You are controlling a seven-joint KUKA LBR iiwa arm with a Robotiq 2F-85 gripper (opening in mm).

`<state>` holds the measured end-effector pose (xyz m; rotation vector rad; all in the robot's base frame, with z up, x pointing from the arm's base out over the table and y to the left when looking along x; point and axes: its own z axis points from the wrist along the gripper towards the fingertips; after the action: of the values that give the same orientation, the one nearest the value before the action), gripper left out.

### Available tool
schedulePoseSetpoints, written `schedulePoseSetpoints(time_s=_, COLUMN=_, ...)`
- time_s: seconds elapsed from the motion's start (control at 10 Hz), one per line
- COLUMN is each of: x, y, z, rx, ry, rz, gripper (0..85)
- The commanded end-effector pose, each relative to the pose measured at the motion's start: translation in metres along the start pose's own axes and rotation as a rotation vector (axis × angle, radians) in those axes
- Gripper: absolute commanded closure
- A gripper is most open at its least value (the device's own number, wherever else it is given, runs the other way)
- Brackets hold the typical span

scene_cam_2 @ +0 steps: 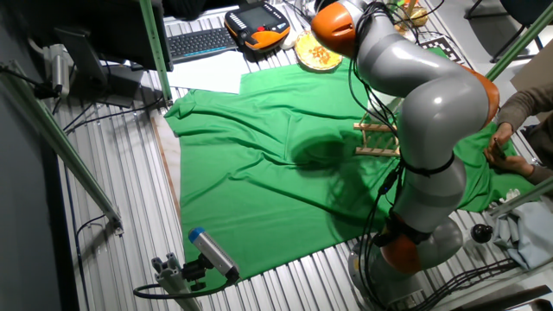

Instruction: Put the dish on the dish rack

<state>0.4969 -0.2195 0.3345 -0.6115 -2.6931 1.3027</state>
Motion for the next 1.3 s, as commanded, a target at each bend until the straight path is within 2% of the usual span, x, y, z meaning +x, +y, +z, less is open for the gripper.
schedulePoseSetpoints(time_s=0.0, x=0.0, y=0.0, z=0.0, rx=0.01, ry=-0.008, rz=-0.003, gripper=85.0)
schedulePoseSetpoints(time_s=0.1, x=0.0, y=0.0, z=0.0, rx=0.012, ry=-0.02, rz=0.011, gripper=85.0)
schedulePoseSetpoints(time_s=0.2, x=0.0, y=0.0, z=0.0, rx=0.013, ry=-0.018, rz=0.017, gripper=85.0)
schedulePoseSetpoints(time_s=0.5, x=0.0, y=0.0, z=0.0, rx=0.012, ry=0.003, rz=0.029, gripper=85.0)
schedulePoseSetpoints(time_s=0.8, x=0.013, y=0.013, z=0.001, rx=0.017, ry=0.011, rz=0.047, gripper=85.0)
schedulePoseSetpoints(time_s=1.0, x=0.015, y=0.015, z=0.001, rx=0.018, ry=0.01, rz=0.044, gripper=85.0)
schedulePoseSetpoints(time_s=1.2, x=0.013, y=0.015, z=0.001, rx=-0.001, ry=0.019, rz=0.032, gripper=85.0)
